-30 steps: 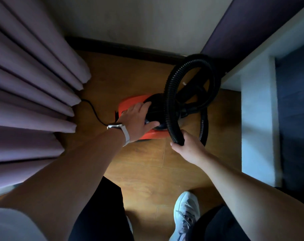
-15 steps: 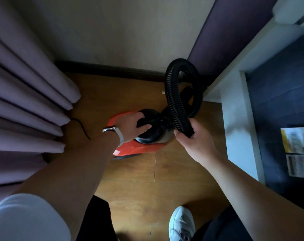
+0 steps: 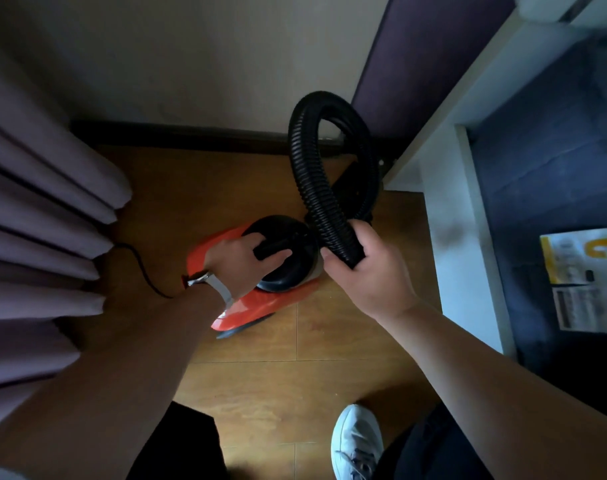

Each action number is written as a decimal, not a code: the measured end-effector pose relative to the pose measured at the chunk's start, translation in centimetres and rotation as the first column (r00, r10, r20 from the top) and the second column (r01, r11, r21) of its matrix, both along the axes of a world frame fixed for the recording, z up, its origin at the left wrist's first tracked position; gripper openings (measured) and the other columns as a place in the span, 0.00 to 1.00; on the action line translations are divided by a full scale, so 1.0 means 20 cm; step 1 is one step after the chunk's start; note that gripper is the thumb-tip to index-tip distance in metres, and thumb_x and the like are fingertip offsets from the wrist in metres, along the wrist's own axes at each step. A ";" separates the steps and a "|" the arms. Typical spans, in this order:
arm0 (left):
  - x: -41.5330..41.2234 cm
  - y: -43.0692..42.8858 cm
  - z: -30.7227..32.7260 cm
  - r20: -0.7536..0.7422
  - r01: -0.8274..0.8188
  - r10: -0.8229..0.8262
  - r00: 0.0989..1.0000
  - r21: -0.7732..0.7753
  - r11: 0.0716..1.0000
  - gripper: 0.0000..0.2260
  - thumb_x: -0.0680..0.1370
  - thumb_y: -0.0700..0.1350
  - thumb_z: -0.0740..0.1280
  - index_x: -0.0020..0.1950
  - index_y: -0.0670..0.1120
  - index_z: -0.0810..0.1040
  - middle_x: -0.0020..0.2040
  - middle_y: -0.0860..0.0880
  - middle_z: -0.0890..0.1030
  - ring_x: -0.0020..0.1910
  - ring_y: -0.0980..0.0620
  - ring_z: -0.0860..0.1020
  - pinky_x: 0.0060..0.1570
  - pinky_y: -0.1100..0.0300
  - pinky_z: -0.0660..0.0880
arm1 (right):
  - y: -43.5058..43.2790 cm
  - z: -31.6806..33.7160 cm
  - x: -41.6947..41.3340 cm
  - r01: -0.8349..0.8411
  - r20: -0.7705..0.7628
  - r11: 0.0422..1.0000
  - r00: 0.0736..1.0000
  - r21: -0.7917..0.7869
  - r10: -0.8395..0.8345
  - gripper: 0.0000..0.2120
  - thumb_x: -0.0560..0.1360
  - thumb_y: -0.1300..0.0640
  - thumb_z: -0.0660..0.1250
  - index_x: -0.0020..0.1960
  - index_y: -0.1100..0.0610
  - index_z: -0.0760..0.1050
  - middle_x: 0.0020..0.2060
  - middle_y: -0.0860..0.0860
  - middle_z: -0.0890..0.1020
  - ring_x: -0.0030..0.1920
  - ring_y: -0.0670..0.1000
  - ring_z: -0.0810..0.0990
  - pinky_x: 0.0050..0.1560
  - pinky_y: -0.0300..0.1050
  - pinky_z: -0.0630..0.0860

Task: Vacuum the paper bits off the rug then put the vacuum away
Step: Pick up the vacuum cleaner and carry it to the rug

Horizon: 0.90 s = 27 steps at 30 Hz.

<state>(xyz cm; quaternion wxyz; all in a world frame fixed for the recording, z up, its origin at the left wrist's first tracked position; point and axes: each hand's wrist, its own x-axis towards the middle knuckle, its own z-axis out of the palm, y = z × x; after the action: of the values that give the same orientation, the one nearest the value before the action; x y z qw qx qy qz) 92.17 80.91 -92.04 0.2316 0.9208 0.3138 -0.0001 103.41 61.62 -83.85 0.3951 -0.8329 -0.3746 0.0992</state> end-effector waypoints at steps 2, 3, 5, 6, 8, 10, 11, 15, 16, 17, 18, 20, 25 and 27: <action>-0.03 -0.01 0.07 0.029 -0.012 0.011 1.000 0.016 1.000 0.28 0.71 0.74 0.56 0.43 0.51 0.80 0.29 0.55 0.77 0.29 0.54 0.76 0.29 0.58 0.76 | 0.02 0.04 0.00 -0.028 0.066 0.999 0.997 0.025 0.026 0.15 0.75 0.50 0.71 0.58 0.58 0.79 0.36 0.47 0.83 0.34 0.46 0.82 0.29 0.47 0.79; -0.04 -0.01 0.12 0.047 -0.019 0.018 0.999 0.019 1.000 0.29 0.70 0.74 0.55 0.43 0.51 0.80 0.29 0.55 0.76 0.29 0.54 0.76 0.29 0.58 0.75 | 0.03 0.08 0.00 -0.035 0.089 0.999 0.996 0.034 0.032 0.15 0.75 0.50 0.71 0.57 0.58 0.79 0.35 0.47 0.83 0.34 0.45 0.82 0.29 0.46 0.79; -0.07 -0.01 0.24 0.078 -0.028 0.026 0.997 0.028 0.999 0.29 0.70 0.74 0.54 0.41 0.52 0.80 0.30 0.54 0.77 0.30 0.53 0.76 0.29 0.56 0.75 | 0.05 0.17 0.00 -0.045 0.126 0.998 0.991 0.051 0.038 0.15 0.75 0.49 0.70 0.55 0.59 0.80 0.35 0.48 0.83 0.33 0.46 0.81 0.29 0.46 0.79; -0.08 -0.02 0.31 0.084 -0.027 0.024 0.996 0.030 0.999 0.29 0.69 0.74 0.55 0.41 0.51 0.80 0.30 0.54 0.77 0.30 0.53 0.76 0.30 0.56 0.75 | 0.06 0.24 0.00 -0.043 0.138 0.997 0.990 0.057 0.035 0.16 0.74 0.49 0.71 0.55 0.59 0.80 0.35 0.49 0.83 0.33 0.47 0.82 0.29 0.46 0.79; -0.10 -0.03 0.48 0.083 -0.021 0.020 0.996 0.018 1.000 0.29 0.69 0.74 0.55 0.41 0.51 0.80 0.32 0.53 0.78 0.33 0.51 0.77 0.32 0.55 0.76 | 0.07 0.39 0.00 -0.033 0.166 0.998 0.986 0.053 0.023 0.16 0.73 0.49 0.71 0.55 0.58 0.81 0.36 0.50 0.84 0.35 0.48 0.83 0.31 0.47 0.80; -0.13 -0.03 0.66 0.099 -0.029 0.028 0.995 0.002 1.000 0.29 0.70 0.74 0.56 0.41 0.51 0.81 0.33 0.52 0.79 0.34 0.49 0.78 0.33 0.54 0.77 | 0.07 0.57 0.01 -0.030 0.187 0.998 0.982 0.049 0.020 0.16 0.73 0.48 0.72 0.54 0.59 0.81 0.37 0.50 0.84 0.36 0.49 0.83 0.31 0.46 0.81; -0.15 -0.02 0.76 0.107 -0.037 0.036 0.994 0.007 0.999 0.29 0.70 0.74 0.56 0.41 0.50 0.81 0.33 0.52 0.79 0.33 0.49 0.78 0.32 0.54 0.76 | 0.06 0.67 0.00 -0.034 0.181 0.998 0.983 0.054 0.024 0.16 0.73 0.48 0.72 0.53 0.59 0.81 0.37 0.50 0.84 0.35 0.49 0.83 0.31 0.45 0.80; -0.22 -0.01 1.21 0.134 -0.051 0.041 0.990 0.069 0.996 0.28 0.70 0.73 0.57 0.37 0.49 0.78 0.30 0.51 0.77 0.31 0.48 0.76 0.27 0.58 0.70 | 0.03 1.08 -0.06 -0.022 0.125 0.998 0.992 0.051 0.015 0.12 0.73 0.49 0.71 0.49 0.56 0.79 0.32 0.35 0.73 0.31 0.36 0.74 0.31 0.27 0.69; -0.23 -0.01 1.33 0.138 -0.048 0.037 0.990 0.073 0.996 0.27 0.70 0.72 0.57 0.37 0.49 0.78 0.30 0.51 0.77 0.30 0.49 0.75 0.27 0.60 0.67 | 0.02 1.18 -0.08 -0.003 0.097 0.999 0.995 0.051 -0.002 0.10 0.72 0.49 0.72 0.48 0.54 0.77 0.30 0.33 0.69 0.30 0.34 0.72 0.31 0.24 0.65; -0.25 -0.01 1.45 0.141 -0.043 0.033 0.989 0.071 0.997 0.27 0.71 0.72 0.57 0.37 0.49 0.78 0.30 0.52 0.77 0.30 0.50 0.75 0.27 0.61 0.66 | 0.01 1.29 -0.10 0.012 0.063 0.999 0.998 0.046 -0.015 0.09 0.71 0.49 0.72 0.47 0.51 0.76 0.28 0.32 0.67 0.30 0.32 0.72 0.30 0.23 0.64; -0.26 -0.02 1.56 0.147 -0.041 0.031 0.989 0.065 0.997 0.26 0.71 0.71 0.58 0.39 0.50 0.79 0.30 0.52 0.77 0.30 0.50 0.75 0.27 0.61 0.67 | 0.00 1.40 -0.12 0.021 0.037 0.999 0.999 0.036 -0.022 0.10 0.71 0.50 0.73 0.48 0.50 0.74 0.27 0.32 0.67 0.30 0.32 0.72 0.29 0.23 0.64; -0.30 -0.03 1.79 0.173 -0.038 0.029 0.984 0.048 0.998 0.24 0.71 0.70 0.61 0.44 0.51 0.81 0.32 0.52 0.79 0.31 0.51 0.76 0.28 0.61 0.69 | -0.04 1.61 -0.16 0.041 -0.012 0.999 0.999 0.011 -0.040 0.10 0.71 0.54 0.76 0.48 0.48 0.76 0.24 0.36 0.70 0.29 0.34 0.73 0.29 0.24 0.64; -0.37 -0.10 2.36 0.195 0.004 -0.006 0.981 0.014 1.000 0.24 0.72 0.70 0.61 0.45 0.51 0.83 0.33 0.51 0.80 0.31 0.51 0.77 0.29 0.59 0.73 | -0.14 2.13 -0.23 0.063 -0.082 0.998 0.995 -0.026 -0.064 0.10 0.71 0.55 0.76 0.49 0.47 0.78 0.28 0.39 0.76 0.29 0.40 0.75 0.29 0.28 0.65; -0.38 -0.14 2.58 0.202 0.020 -0.021 0.979 0.009 1.000 0.24 0.72 0.69 0.60 0.45 0.51 0.82 0.33 0.52 0.80 0.31 0.52 0.77 0.30 0.59 0.73 | -0.18 2.33 -0.24 0.087 -0.074 0.996 0.993 -0.030 -0.089 0.12 0.71 0.53 0.76 0.52 0.46 0.77 0.28 0.43 0.78 0.30 0.43 0.77 0.30 0.34 0.71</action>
<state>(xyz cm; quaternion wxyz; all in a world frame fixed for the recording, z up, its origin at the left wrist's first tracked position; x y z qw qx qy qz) 84.52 78.14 -40.36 0.2591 0.9200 0.2792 0.0922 98.54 58.03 -37.27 0.4017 -0.8496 -0.3209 0.1180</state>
